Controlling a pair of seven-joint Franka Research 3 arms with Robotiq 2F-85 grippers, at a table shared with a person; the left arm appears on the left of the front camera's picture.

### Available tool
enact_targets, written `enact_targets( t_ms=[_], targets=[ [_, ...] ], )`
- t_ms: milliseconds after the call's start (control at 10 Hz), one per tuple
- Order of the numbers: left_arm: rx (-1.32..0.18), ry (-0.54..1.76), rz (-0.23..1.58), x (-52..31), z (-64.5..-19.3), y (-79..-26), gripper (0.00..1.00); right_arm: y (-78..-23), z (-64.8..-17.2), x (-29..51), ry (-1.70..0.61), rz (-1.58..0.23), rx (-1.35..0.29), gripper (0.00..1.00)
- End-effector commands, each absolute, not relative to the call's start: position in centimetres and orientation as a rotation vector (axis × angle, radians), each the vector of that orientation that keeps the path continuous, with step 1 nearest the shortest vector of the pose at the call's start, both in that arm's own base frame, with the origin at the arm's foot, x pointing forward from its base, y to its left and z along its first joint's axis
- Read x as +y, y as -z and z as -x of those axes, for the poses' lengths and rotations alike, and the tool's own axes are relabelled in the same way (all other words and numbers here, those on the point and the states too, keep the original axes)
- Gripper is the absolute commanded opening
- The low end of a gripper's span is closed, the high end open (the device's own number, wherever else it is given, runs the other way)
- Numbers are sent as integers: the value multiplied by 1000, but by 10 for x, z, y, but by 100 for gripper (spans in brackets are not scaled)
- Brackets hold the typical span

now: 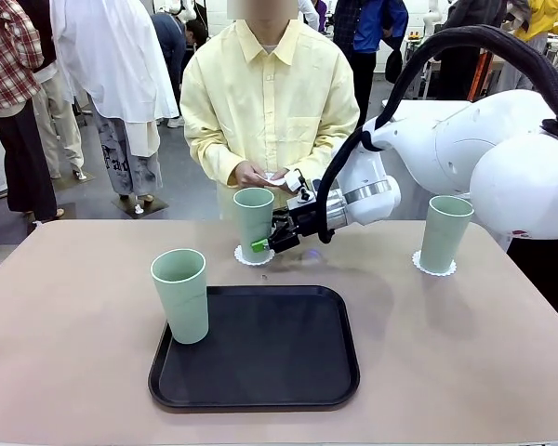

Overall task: Place coasters on the table and set cups on them.
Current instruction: Take one Reusable plastic cup from the Flat Tray and place it on a coaster set by the human.

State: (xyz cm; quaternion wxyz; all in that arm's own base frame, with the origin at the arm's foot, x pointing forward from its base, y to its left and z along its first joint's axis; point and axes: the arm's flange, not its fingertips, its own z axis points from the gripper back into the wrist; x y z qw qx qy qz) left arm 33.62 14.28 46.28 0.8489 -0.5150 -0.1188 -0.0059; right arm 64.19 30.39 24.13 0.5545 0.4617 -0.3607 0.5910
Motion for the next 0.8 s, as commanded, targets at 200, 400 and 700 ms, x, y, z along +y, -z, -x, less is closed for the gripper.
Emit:
enact_targets(
  t_ms=[200, 400, 700],
  targets=[
    [-265, 27, 1096, 144, -336, -463, 100, -257, -636, 289, -1416, -939, -662, 100],
    [-265, 27, 1096, 144, -336, -463, 100, -259, -637, 275, -1386, -874, -654, 100],
    [-265, 27, 1096, 144, -336, -463, 100, -274, -625, 250, -1333, -753, -585, 100]
  ],
)
